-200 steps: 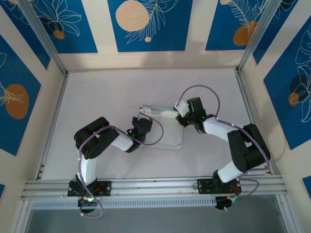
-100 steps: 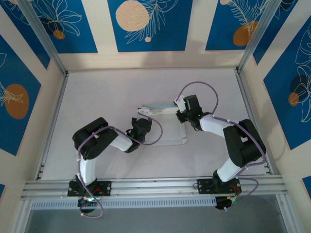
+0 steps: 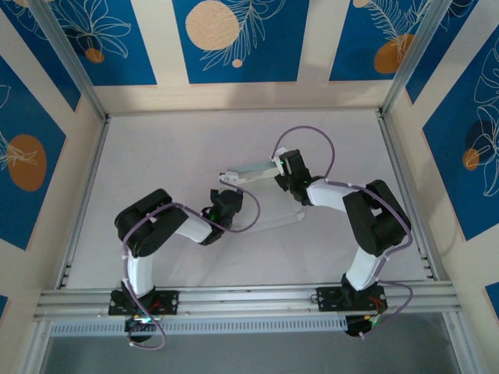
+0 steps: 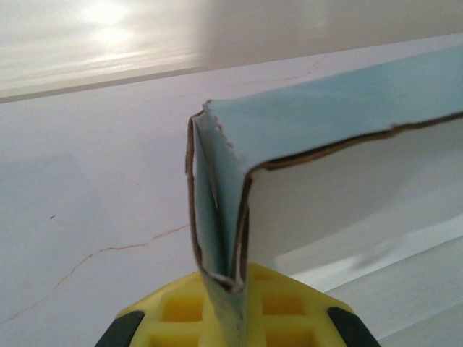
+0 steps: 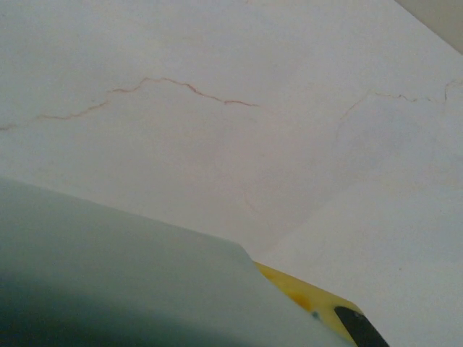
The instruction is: Fold the paper box
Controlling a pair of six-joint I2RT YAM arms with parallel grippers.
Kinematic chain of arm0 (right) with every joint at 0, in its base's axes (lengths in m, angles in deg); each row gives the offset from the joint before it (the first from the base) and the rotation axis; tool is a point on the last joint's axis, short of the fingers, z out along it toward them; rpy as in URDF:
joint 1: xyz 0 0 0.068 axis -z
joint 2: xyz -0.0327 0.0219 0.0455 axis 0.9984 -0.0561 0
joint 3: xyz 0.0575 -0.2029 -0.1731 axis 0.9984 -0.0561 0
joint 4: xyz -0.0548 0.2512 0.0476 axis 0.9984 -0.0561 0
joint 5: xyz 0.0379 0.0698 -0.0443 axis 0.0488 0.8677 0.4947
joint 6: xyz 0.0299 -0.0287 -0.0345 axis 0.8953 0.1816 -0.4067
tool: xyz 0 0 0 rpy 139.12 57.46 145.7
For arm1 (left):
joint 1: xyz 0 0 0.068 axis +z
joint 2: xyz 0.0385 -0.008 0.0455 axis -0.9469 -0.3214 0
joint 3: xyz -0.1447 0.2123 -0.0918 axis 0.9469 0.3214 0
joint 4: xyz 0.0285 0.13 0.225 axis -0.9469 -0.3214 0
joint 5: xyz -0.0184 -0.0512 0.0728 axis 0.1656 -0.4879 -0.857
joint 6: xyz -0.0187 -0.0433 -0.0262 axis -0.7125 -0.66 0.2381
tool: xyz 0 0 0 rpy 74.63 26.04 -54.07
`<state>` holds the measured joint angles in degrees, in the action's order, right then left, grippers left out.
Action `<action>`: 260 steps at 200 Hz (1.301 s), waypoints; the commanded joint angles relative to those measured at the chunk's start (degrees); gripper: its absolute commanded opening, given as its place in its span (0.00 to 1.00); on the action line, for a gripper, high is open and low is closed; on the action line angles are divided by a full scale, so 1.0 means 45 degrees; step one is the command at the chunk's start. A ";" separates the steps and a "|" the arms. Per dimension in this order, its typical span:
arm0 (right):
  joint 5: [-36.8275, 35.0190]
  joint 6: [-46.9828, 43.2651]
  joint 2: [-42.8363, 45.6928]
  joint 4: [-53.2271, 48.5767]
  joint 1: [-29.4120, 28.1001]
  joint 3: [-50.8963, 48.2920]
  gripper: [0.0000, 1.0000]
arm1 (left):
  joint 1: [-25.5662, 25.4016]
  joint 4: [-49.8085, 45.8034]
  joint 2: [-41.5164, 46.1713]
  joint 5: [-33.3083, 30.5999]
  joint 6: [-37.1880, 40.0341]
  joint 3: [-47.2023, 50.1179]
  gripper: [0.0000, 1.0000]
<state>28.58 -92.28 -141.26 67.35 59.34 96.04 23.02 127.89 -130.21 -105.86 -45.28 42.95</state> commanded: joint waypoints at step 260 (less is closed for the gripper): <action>0.4994 0.4008 0.9324 -0.3807 0.1364 -0.1826 0.51 | 0.0366 -0.1505 -0.0889 0.0364 -0.0200 -0.0318 0.00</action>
<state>68.42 -85.64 -100.76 59.35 66.62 81.02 23.90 125.20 -131.20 -106.58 -46.09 40.31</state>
